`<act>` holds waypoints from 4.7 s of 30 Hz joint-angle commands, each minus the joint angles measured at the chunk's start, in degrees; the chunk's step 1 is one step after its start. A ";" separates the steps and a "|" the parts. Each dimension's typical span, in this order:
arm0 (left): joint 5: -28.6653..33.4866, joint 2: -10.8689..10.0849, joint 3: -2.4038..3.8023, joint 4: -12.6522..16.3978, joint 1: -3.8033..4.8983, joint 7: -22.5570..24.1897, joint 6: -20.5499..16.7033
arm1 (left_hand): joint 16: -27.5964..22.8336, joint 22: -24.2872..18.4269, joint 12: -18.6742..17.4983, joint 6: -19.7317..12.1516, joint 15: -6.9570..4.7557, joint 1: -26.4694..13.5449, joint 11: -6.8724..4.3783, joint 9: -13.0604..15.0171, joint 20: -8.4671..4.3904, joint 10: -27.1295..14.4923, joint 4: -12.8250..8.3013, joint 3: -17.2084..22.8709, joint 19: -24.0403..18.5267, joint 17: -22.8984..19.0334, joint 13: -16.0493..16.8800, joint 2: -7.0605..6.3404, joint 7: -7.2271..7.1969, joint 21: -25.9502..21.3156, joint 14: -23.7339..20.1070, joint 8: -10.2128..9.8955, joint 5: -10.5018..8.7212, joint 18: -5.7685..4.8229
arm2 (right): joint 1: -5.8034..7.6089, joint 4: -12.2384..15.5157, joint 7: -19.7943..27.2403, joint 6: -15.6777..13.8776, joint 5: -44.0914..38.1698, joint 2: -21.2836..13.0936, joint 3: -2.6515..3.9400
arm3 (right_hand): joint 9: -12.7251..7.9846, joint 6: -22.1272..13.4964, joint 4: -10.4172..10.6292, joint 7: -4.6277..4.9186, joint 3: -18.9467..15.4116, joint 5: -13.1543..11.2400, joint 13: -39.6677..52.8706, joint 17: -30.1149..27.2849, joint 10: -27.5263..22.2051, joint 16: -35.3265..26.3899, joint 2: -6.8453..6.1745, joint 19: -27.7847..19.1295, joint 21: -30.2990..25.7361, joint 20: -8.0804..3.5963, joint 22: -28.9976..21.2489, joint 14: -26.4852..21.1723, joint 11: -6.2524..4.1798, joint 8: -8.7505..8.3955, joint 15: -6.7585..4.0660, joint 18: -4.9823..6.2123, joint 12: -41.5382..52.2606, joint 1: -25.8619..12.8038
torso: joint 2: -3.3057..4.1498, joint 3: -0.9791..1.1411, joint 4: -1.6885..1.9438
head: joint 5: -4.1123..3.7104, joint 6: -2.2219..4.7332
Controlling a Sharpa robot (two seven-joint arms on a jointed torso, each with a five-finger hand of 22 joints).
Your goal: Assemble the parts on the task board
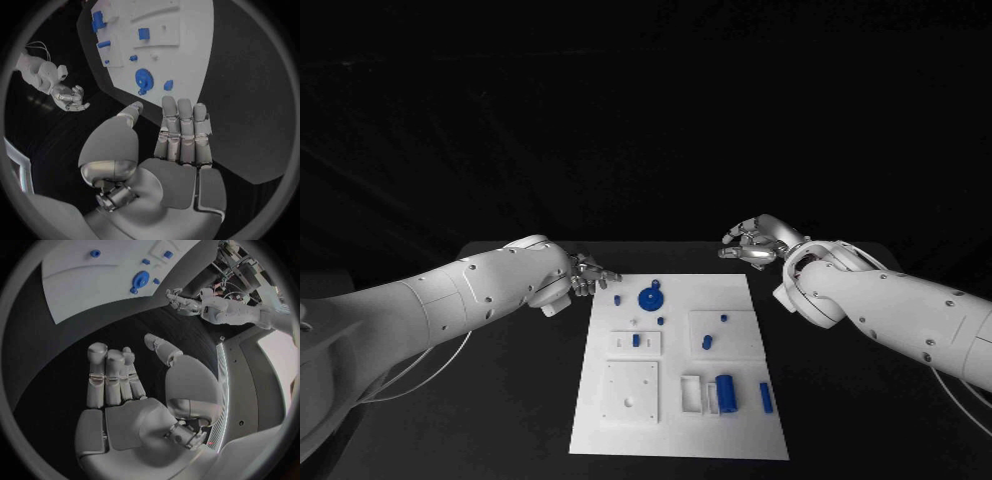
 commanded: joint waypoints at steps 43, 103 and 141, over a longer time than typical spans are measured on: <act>-0.99 7.56 -0.98 -12.35 -2.31 2.25 6.12 | -0.72 0.99 -0.63 -1.22 0.64 3.47 0.47 -0.62 -3.68 -0.28 1.27 -2.94 -0.66 0.89 0.56 2.49 0.25 -0.82 -0.56 -0.03 -0.88 -0.59 | 0.71 1.03 0.38 0.02 -0.03 -0.12 0.08 | 0.07 -0.33 0.02 0.69 -0.32 0.18 -0.25 -0.09 -0.48 0.30 0.38 0.13 -0.30 -0.48 0.82 0.02 0.05 -0.15 -0.27 3.97 0.34 -0.05 | 0.26 -0.16 -0.19 | -0.28 -1.02; 0.80 9.19 -1.08 -14.79 -3.41 3.66 6.82 | -1.51 3.42 -0.93 -1.26 0.59 14.59 0.35 -1.85 -3.69 -0.03 9.23 -12.65 0.25 2.63 1.77 6.57 0.12 -2.65 -0.18 1.55 0.71 -0.64 | 1.25 1.67 0.32 -0.20 -0.28 -0.15 0.29 | 0.12 -0.32 0.09 0.69 -0.24 0.19 -0.49 -0.11 -0.47 0.35 0.36 0.23 -0.33 -0.50 0.86 0.08 0.05 -0.16 -0.27 3.97 0.54 0.03 | 0.20 -0.05 -0.11 | -0.80 -2.01; 2.59 9.78 -1.08 -15.47 -3.61 4.00 8.24 | -1.84 4.68 -1.25 -1.61 0.78 22.44 0.52 -2.67 -3.50 0.15 9.07 -15.24 0.18 3.16 1.98 10.12 0.28 -3.68 -0.23 1.63 2.92 -0.83 | 1.27 1.61 0.30 -0.19 -0.31 -0.01 0.32 | 0.16 -0.30 0.19 0.69 -0.26 0.18 -0.63 -0.12 -0.47 0.38 0.32 0.29 -0.35 -0.50 0.89 0.12 0.05 -0.17 -0.26 3.97 0.67 -0.03 | 0.18 -0.07 -0.12 | -0.72 -2.15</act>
